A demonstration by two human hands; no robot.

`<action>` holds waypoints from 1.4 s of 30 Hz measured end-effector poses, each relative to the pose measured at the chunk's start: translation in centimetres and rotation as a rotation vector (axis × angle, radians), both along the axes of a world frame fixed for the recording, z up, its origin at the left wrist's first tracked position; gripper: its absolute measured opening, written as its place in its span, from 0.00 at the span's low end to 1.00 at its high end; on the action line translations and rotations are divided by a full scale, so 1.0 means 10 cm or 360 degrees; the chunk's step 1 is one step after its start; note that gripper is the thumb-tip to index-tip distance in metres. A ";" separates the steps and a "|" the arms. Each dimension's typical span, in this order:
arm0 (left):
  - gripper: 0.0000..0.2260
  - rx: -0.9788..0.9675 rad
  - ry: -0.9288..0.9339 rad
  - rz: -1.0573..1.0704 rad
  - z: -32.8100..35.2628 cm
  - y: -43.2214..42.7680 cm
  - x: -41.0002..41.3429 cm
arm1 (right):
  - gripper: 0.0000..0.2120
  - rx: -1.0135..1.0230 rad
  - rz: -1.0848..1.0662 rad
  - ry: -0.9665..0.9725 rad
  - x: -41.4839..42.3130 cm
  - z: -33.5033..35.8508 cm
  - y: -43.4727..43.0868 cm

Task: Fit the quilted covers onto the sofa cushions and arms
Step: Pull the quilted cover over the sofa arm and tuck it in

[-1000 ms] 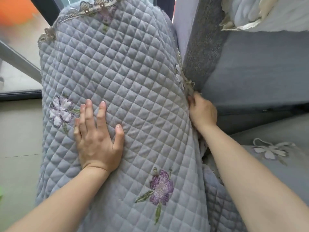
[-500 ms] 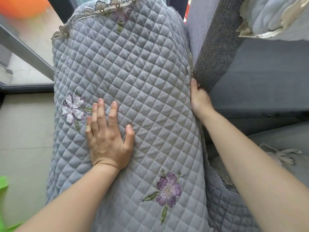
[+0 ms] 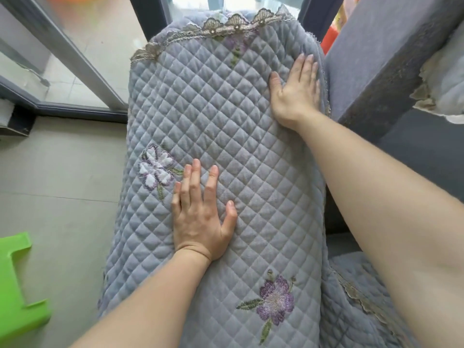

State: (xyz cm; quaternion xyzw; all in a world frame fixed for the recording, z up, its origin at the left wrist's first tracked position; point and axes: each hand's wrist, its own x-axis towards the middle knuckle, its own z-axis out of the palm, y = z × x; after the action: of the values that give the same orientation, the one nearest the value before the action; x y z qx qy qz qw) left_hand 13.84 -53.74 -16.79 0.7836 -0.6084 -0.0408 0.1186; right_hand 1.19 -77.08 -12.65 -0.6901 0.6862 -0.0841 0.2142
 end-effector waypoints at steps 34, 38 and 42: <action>0.24 -0.0527 0.0424 0.0435 0.11 -1.59 0.55 | 0.09 -0.0081 0.0409 0.1148 -0.26 0.32 -1.81; 0.30 -0.0421 0.0456 0.0426 0.09 -1.59 0.56 | 0.09 0.0036 0.0451 0.1206 -0.20 0.33 -1.85; 0.31 -0.0363 0.0439 0.0452 0.09 -1.61 0.55 | 0.05 0.0081 0.0278 0.1273 -0.17 0.34 -1.75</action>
State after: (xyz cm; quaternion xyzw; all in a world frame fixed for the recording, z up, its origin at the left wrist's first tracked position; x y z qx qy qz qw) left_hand 19.37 -69.88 -15.87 0.8299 -0.4707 -0.0614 0.2931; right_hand -0.56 -94.55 -9.27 -0.7184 0.6561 0.2265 -0.0461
